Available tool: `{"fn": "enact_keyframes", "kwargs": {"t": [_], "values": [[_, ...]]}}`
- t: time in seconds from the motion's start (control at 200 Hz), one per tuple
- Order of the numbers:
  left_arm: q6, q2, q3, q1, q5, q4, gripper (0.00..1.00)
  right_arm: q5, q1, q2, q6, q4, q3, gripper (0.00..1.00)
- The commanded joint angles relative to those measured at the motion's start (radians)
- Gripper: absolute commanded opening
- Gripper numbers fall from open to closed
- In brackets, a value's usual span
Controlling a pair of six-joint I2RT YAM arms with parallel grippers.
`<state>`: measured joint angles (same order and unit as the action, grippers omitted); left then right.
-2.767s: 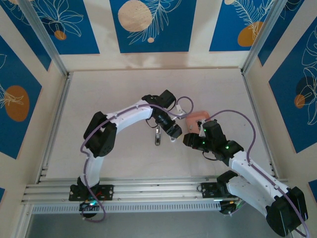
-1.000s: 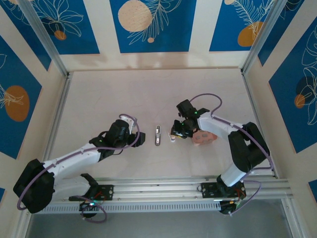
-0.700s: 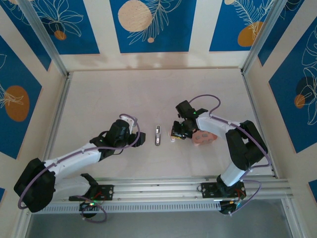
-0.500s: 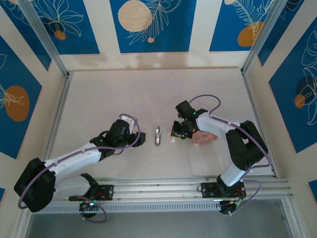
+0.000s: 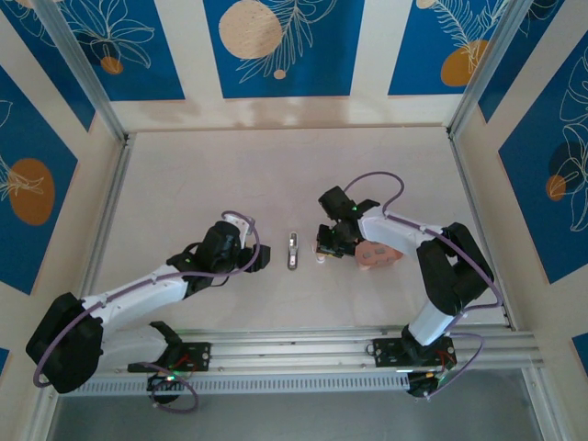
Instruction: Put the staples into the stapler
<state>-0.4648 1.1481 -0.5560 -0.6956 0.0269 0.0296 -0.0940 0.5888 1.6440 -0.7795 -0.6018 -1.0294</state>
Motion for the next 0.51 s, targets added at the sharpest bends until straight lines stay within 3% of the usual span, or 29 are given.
{"fn": "enact_keyframes", "kwargs": {"t": [0.0, 0.24, 0.5], "values": [[0.011, -0.020, -0.009, 0.011, -0.019, -0.008, 0.69, -0.045, 0.017, -0.022, 0.026, -0.095, -0.042, 0.21], [0.021, -0.022, -0.021, 0.010, -0.021, 0.005, 0.69, -0.039, 0.017, -0.055, 0.046, -0.109, -0.090, 0.23], [0.026, -0.024, -0.030, 0.011, -0.026, 0.009, 0.69, -0.008, 0.008, -0.002, 0.042, -0.038, -0.028, 0.19]]}}
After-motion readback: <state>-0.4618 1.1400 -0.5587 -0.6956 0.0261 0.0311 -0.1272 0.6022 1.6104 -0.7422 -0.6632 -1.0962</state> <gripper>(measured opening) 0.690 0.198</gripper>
